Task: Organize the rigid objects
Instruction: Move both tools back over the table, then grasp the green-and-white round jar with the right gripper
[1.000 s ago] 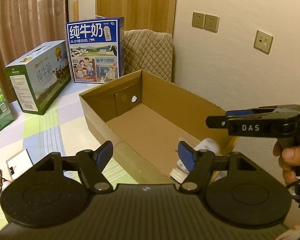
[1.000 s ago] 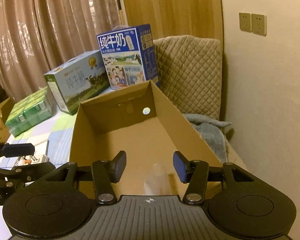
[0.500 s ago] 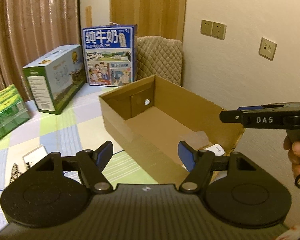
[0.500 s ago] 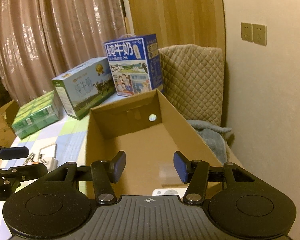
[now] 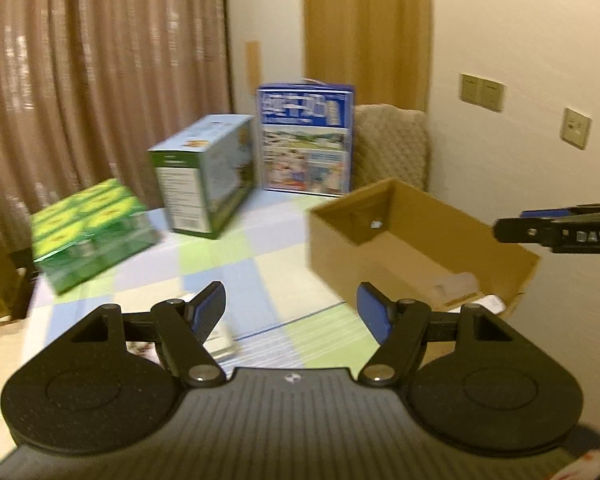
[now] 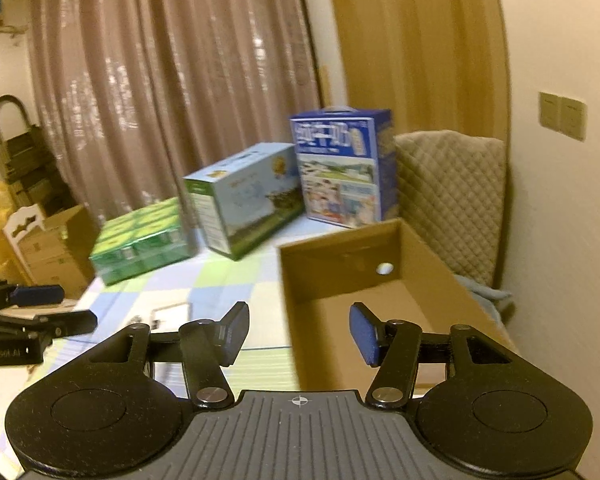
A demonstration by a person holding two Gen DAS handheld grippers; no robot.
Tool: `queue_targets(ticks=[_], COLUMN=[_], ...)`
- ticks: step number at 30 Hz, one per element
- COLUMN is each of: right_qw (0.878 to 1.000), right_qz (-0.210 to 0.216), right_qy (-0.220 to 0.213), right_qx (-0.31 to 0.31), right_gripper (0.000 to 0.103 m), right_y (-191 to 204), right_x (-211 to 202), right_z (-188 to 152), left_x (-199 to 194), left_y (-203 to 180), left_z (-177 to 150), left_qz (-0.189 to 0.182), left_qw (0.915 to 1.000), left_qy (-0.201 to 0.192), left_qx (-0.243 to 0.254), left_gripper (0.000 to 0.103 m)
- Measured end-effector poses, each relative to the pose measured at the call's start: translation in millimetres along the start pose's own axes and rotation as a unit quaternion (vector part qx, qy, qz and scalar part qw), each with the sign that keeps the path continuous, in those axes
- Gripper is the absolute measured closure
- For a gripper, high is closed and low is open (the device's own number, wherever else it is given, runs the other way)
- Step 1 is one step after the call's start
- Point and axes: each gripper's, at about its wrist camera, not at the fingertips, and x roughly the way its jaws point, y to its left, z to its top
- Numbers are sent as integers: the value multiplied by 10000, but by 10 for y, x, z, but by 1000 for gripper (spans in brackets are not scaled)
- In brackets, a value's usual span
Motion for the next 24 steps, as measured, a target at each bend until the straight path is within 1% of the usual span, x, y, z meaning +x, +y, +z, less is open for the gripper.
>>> queue_targets(ticks=[2, 8, 13, 16, 20, 24], right_qw=[9999, 9989, 9975, 9961, 9924, 9874], right_qz=[102, 389, 595, 711, 911, 1094], right_qy=[1, 122, 261, 378, 517, 691], right_qx=[-50, -211, -267, -355, -642, -914], right_gripper=[46, 43, 42, 42, 42, 42], right_y=[145, 526, 809, 952, 1139, 1266], right_x=[14, 161, 344, 471, 696, 964], right_z=[-13, -100, -249, -356, -530, -744], left_x=[-80, -300, -375, -357, -247, -75], left_y=[174, 706, 1045, 1195, 1364, 1485], left_z=[-44, -254, -534, -719, -955, -1183], left_qz=[181, 663, 963, 1090, 1202, 1217], left_qw=[9998, 9972, 9936, 9914, 9887, 9874], left_qy=[3, 75, 228, 359, 484, 578], left_qx=[-60, -341, -536, -626, -752, -831], left_gripper=[34, 32, 31, 31, 31, 31])
